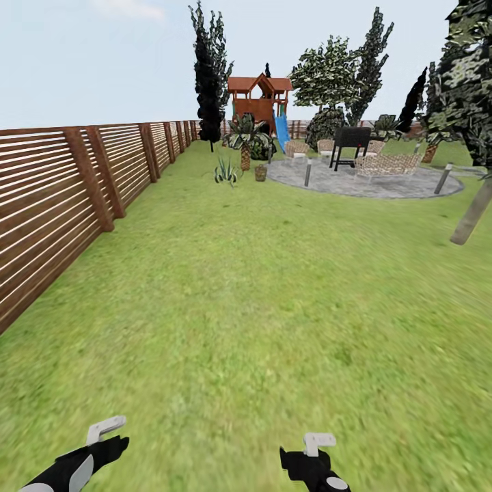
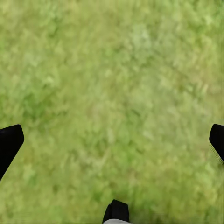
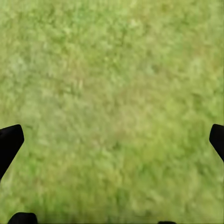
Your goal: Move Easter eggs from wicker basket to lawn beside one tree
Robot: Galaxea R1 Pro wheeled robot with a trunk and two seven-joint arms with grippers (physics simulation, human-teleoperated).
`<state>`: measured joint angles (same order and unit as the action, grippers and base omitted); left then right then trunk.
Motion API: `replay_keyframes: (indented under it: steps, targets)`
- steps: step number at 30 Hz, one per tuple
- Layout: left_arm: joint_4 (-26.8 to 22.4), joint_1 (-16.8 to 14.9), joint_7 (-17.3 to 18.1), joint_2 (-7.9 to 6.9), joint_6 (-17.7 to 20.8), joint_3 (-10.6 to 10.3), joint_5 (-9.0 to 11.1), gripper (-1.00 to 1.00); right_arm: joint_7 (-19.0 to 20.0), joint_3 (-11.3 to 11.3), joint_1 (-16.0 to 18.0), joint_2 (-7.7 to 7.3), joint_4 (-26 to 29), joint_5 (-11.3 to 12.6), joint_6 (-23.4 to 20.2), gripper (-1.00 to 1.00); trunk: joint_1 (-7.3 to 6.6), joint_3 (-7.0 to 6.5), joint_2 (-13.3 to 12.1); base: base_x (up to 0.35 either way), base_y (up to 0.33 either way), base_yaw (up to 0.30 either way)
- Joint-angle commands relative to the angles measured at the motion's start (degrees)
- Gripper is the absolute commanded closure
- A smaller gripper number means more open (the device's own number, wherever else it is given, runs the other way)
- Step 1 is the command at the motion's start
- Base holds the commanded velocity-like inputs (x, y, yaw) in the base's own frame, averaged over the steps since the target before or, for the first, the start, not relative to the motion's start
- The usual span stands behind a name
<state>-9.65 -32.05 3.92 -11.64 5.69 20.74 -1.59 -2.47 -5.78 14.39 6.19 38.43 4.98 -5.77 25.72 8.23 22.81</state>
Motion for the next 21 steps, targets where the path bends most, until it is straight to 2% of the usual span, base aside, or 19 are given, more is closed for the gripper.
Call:
replay_keyframes:
  steps: [1, 6, 12, 21]
  targets:
    - [-0.1, 0.0, 0.3, -0.01, 0.4, 0.4, -0.2, -1.00, -0.3, -0.2, 0.0, -0.03, 0.1, 0.5, -0.3, -1.00, 0.06, 0.11, 0.1, 0.282, 0.000, 0.000]
    - [-0.1, 0.0, 0.3, -0.03, 0.3, 0.4, -0.2, -1.00, -0.3, -0.2, 0.0, -0.03, 0.1, 0.5, -0.3, -1.00, 0.06, 0.11, 0.1, 0.282, 0.000, 0.000]
    - [0.0, 0.0, 0.3, -0.03, -1.7, 0.4, -0.1, -1.00, -0.3, -0.2, 0.0, -0.03, 0.0, 0.5, -0.3, -1.00, 0.06, 0.11, 0.1, 0.296, 0.000, 0.000]
    - [0.0, 0.0, 0.3, 0.04, -2.0, 0.4, -0.1, -1.00, -0.3, -0.2, 0.0, -0.03, 0.0, 0.5, -0.3, -1.00, 0.06, 0.11, 0.1, 0.308, 0.000, 0.000]
